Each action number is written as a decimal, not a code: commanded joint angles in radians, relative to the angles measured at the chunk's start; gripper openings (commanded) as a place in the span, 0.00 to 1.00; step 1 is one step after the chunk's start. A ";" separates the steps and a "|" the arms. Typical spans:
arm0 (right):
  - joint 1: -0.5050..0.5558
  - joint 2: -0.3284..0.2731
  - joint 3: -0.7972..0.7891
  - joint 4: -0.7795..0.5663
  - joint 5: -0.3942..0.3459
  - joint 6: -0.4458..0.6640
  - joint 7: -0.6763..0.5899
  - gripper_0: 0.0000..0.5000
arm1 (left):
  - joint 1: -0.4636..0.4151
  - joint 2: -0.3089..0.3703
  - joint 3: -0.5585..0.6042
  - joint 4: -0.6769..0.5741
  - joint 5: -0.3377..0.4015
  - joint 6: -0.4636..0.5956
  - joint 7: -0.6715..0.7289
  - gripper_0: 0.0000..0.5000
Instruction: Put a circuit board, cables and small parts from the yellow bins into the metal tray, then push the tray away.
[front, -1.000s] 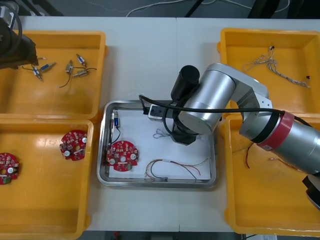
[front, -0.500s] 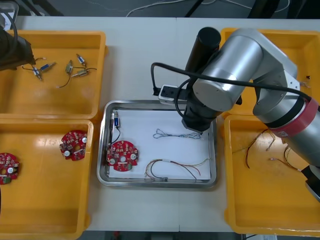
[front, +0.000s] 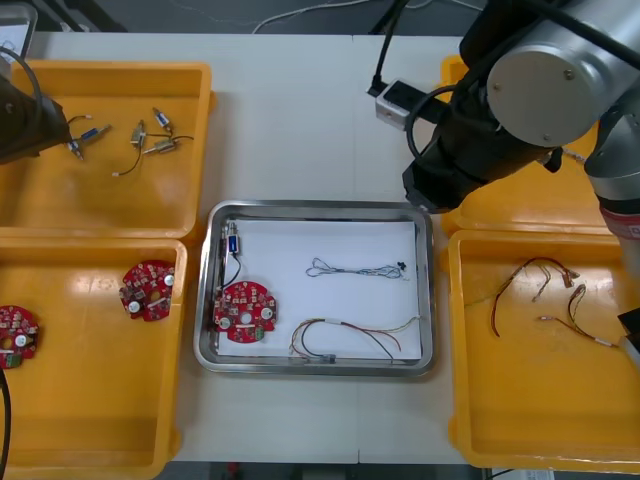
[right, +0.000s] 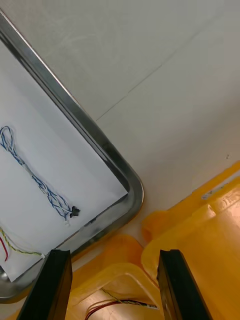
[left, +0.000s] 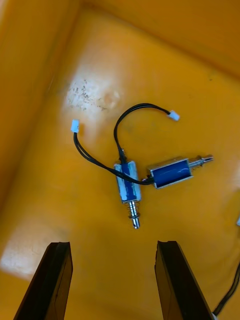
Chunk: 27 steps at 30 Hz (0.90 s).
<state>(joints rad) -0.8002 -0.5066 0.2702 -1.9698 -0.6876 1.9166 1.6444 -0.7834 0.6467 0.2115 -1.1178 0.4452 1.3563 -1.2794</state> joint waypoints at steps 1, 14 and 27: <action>0.118 -0.058 -0.151 -0.127 -0.009 0.003 -0.103 1.00 | -0.048 -0.028 -0.015 0.036 -0.033 -0.045 -0.129 0.97; 0.334 -0.118 -0.468 -0.221 -0.043 0.003 -0.150 1.00 | -0.122 -0.081 -0.038 0.116 -0.129 -0.060 -0.120 0.93; 0.444 -0.171 -0.629 -0.219 0.022 0.003 -0.175 1.00 | -0.126 -0.082 -0.063 0.138 -0.140 -0.101 -0.123 0.89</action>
<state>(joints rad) -0.3792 -0.6289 -0.3187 -2.1592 -0.6942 1.9170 1.5094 -0.8635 0.5718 0.1687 -0.9819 0.3215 1.2736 -1.2795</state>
